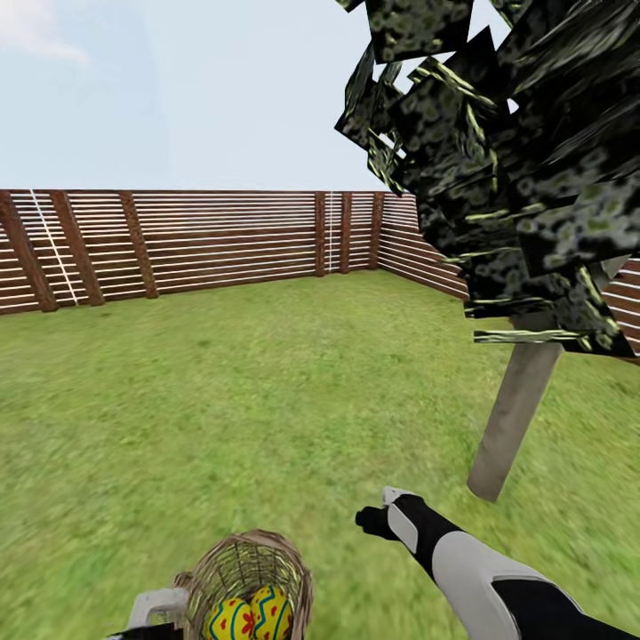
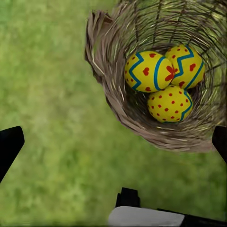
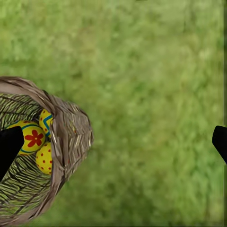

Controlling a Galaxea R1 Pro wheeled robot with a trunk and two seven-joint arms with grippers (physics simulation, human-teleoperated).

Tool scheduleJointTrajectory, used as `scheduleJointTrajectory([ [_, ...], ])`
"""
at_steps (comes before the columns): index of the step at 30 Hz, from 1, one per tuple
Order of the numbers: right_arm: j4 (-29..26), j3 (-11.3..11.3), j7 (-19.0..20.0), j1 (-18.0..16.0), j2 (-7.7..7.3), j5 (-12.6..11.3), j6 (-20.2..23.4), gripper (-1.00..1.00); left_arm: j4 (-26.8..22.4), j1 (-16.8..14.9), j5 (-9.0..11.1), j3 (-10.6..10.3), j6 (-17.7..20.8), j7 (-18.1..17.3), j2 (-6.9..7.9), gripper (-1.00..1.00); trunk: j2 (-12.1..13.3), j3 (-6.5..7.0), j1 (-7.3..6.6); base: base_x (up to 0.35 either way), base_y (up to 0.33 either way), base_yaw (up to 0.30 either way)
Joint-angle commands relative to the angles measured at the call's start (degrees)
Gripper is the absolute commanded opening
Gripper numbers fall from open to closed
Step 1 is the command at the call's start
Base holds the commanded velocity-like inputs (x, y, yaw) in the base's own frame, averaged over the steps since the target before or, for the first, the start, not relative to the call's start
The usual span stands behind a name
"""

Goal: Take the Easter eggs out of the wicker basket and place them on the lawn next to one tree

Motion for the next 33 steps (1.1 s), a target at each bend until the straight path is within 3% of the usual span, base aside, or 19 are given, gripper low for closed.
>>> scheduleJointTrajectory([
  [1, -0.13, -0.32, -0.37, -0.01, -0.16, -0.44, 0.25, 1.0, -1.59, -1.35, 0.89, -0.08, 3.45, 0.08, 0.01, 1.0, 0.38, 0.13, -0.22, 0.0, 0.0, -0.003],
  [3, -0.14, -0.33, -0.39, -0.01, -0.31, -0.47, 0.21, 1.0, -2.46, -3.28, 1.21, -0.1, 5.78, -0.11, 0.01, 1.0, 1.18, 0.49, -0.66, 0.0, 0.0, -0.002],
  [6, -0.16, -0.35, -0.49, -0.01, -0.72, -0.49, 0.16, 1.0, -3.2, -9.11, 1.59, -0.13, 10.64, -0.39, 0.0, 1.0, 2.39, 1.03, -1.32, 0.0, 0.0, 0.0],
  [9, -0.17, -0.35, -0.53, -0.01, -0.98, -0.5, 0.15, 1.0, 0.05, -15.15, 1.71, -0.14, 13.75, -0.43, -0.04, 1.0, 3.59, 1.57, -1.98, 0.0, 0.0, 0.0],
  [12, -0.17, -0.36, -0.53, -0.01, -1.1, -0.51, 0.15, 1.0, 5.17, -20.12, 1.7, -0.14, 14.41, -0.34, -0.2, 1.0, 4.79, 2.1, -2.64, 0.0, 0.0, 0.0],
  [13, -0.17, -0.36, -0.54, -0.01, -1.15, -0.51, 0.15, 1.0, 10.12, -23.97, 1.72, -0.15, 14.5, -0.38, -0.37, 1.0, 5.19, 2.28, -2.86, 0.0, 0.0, 0.0],
  [15, -0.17, -0.36, -0.54, -0.01, -1.18, -0.51, 0.14, 1.0, 16.1, -27.96, 1.87, -0.15, 14.38, -0.44, -0.49, 1.0, 5.99, 2.64, -3.3, 0.0, 0.0, 0.0],
  [16, -0.17, -0.36, -0.54, -0.01, -1.2, -0.51, 0.14, 1.0, 22.32, -32.01, 2.03, -0.15, 13.84, -0.48, -0.6, 1.0, 6.4, 2.82, -3.52, 0.0, 0.0, 0.0],
  [17, -0.17, -0.36, -0.54, -0.01, -1.2, -0.51, 0.14, 1.0, 25.31, -34.03, 2.08, -0.15, 13.28, -0.47, -0.65, 1.0, 6.8, 3.0, -3.74, 0.0, 0.0, 0.0],
  [18, -0.17, -0.36, -0.54, -0.01, -1.21, -0.51, 0.14, 1.0, 30.95, -37.77, 2.08, -0.15, 11.49, -0.47, -0.73, 1.0, 7.2, 3.18, -3.96, 0.0, 0.0, 0.0],
  [21, -0.19, -0.33, -0.54, -0.01, -1.22, -0.51, 0.14, 1.0, 41.02, -42.62, 2.09, -0.09, 6.11, -0.46, -0.82, 1.0, 8.4, 3.72, -4.62, 0.0, 0.0, 0.0],
  [25, -0.22, -0.33, -0.55, -0.01, -1.21, -0.51, 0.14, 1.0, 48.5, -44.99, 2.17, 0.05, 0.08, -0.14, -1.33, 1.0, 10.01, 4.44, -5.5, 0.0, 0.0, 0.0],
  [27, -0.21, -0.34, -0.56, -0.01, -1.22, -0.51, 0.14, 1.0, 50.4, -45.56, 2.16, 0.07, -1.89, 0.01, -2.44, 1.0, 10.81, 4.8, -5.93, 0.0, 0.0, 0.0],
  [33, -0.18, -0.33, -0.55, -0.01, -1.23, -0.51, 0.13, 1.0, 52.16, -45.87, 2.28, 0.24, -5.05, -0.37, -3.45, 1.0, 12.01, 5.34, -6.59, 0.0, 0.0, 0.0],
])
